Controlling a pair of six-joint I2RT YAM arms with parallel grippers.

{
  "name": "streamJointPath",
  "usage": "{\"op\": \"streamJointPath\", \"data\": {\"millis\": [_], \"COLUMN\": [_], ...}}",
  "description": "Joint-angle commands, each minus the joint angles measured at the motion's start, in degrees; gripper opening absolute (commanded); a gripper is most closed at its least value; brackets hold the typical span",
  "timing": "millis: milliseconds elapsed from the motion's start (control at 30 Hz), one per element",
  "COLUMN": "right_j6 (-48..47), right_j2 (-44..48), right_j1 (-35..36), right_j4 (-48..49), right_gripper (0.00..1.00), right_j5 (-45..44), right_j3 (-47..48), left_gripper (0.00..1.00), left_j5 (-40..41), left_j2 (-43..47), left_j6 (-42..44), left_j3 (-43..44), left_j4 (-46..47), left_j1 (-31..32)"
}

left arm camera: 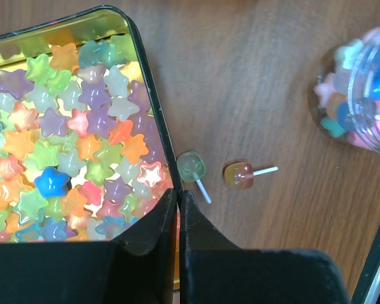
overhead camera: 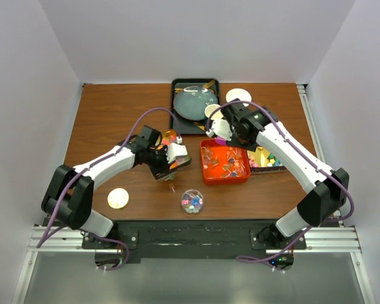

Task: Pack the candies
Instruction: Move the storage box to the center of the board.

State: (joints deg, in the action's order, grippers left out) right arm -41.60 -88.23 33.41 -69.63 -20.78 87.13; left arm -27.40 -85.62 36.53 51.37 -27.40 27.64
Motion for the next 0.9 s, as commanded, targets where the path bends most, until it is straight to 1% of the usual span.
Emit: {"op": "streamJointPath", "data": {"millis": [0, 200, 333, 467, 567, 600, 633, 667, 733, 767, 800, 833, 867], "right_j6": [-0.23, -0.32, -0.23, -0.41, -0.32, -0.32, -0.41, -0.49, -0.84, -1.11, -1.46, -2.42, -3.04], "right_j2": [2.36, 2.36, 2.01, 1.04, 0.42, 0.42, 0.51, 0.77, 1.04, 1.39, 1.56, 2.0, 2.87], "right_j1": [-0.62, -0.8, -0.98, -1.06, -1.06, -1.06, -1.06, -1.06, -1.06, -1.06, -1.06, -1.06, -1.06], "right_j4": [0.72, 0.63, 0.81, 0.55, 0.37, 0.19, 0.28, 0.11, -0.25, -0.77, -1.21, -1.39, -0.96], "right_gripper": [0.0, 0.0, 0.0, 0.0, 0.0, 0.0, 0.0, 0.0, 0.0, 0.0, 0.0, 0.0, 0.0], "right_j5": [-2.34, -2.52, -2.34, -1.82, -1.64, -1.64, -1.55, -1.29, -0.41, 0.81, 1.61, 2.22, 2.84], "right_j3": [-0.12, -0.47, -0.47, 0.4, 1.11, 1.2, 1.2, 1.11, 0.85, 0.85, 1.02, 0.85, 0.58], "left_gripper": [0.04, 0.04, 0.05, 0.05, 0.05, 0.07, 0.12, 0.28, 0.36, 0.43, 0.46, 0.48, 0.52], "left_j5": [-3.01, -3.89, -2.49, -2.13, -2.48, -2.4, -1.96, -1.0, 0.85, 0.16, -0.89, -2.47, -5.01], "left_j2": [-3.32, -2.09, -1.56, -5.94, -7.53, -7.54, -7.28, -5.8, -3.77, -1.06, 0.53, 3.59, 5.1], "left_j6": [9.78, 9.87, 9.96, 8.64, 8.12, 7.85, 7.68, 6.28, 5.74, 4.61, 3.64, 1.89, 0.22], "left_j3": [0.48, -1.27, -2.42, 1.61, 3.55, 3.73, 3.82, 3.21, 2.77, 2.24, 2.06, 2.15, 2.24], "left_j4": [-5.03, -7.05, -4.6, -0.74, 0.33, 0.15, 0.06, 0.32, -0.9, -2.03, -2.39, -2.83, -2.75], "left_j1": [4.0, 6.55, 8.31, 9.19, 9.89, 9.89, 9.89, 9.89, 9.11, 8.4, 7.35, 4.56, 3.05]}}
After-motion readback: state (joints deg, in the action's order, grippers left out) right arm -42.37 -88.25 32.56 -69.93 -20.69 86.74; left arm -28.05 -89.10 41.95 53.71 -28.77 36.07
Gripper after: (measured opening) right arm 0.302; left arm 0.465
